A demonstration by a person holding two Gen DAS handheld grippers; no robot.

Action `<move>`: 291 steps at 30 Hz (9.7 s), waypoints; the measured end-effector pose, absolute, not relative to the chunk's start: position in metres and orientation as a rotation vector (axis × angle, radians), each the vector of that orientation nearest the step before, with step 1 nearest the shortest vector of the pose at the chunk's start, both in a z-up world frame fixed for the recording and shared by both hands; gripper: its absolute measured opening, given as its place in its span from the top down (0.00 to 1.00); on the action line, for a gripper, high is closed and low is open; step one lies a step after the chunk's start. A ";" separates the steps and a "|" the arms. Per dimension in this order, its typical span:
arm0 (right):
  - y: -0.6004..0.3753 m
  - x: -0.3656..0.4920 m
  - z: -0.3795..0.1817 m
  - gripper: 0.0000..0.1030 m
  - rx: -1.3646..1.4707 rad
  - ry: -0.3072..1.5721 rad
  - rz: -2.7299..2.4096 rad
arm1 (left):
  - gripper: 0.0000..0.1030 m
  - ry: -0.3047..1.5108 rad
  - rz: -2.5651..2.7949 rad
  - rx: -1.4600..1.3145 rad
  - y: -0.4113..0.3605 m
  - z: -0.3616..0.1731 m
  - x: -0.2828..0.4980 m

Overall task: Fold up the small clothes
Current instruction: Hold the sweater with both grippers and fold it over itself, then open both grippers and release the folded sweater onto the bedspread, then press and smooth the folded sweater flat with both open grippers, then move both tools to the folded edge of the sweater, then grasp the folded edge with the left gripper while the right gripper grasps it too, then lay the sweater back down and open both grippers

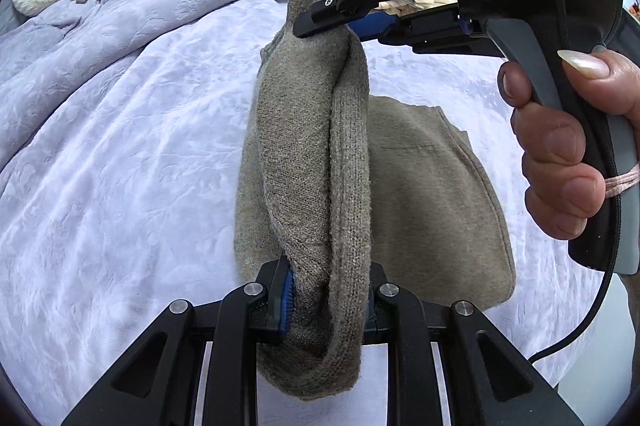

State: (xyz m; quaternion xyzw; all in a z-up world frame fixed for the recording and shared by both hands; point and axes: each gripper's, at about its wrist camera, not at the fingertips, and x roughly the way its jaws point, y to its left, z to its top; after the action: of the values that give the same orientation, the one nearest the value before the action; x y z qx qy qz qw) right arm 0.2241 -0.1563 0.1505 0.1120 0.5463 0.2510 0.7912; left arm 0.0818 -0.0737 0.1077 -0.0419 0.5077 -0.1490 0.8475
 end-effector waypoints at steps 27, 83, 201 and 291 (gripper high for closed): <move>-0.289 0.214 0.134 0.81 0.357 1.138 0.570 | 0.77 1.122 -0.302 0.099 -0.167 0.096 0.072; -0.394 0.174 0.119 0.40 0.430 1.025 0.505 | 0.43 1.114 -0.499 0.018 -0.193 0.121 0.036; -0.271 -0.010 0.137 0.18 0.000 1.056 0.049 | 0.25 1.055 -0.162 0.007 -0.104 0.141 0.002; -0.216 -0.073 0.134 0.37 0.123 1.013 0.425 | 0.07 1.084 -0.118 0.063 -0.027 0.093 -0.047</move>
State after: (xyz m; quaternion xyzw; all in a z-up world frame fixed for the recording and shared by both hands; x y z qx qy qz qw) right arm -0.0731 -0.2161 0.1342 0.0585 0.4811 0.2019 0.8511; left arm -0.0471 -0.0273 0.0929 0.0300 0.5154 -0.0560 0.8546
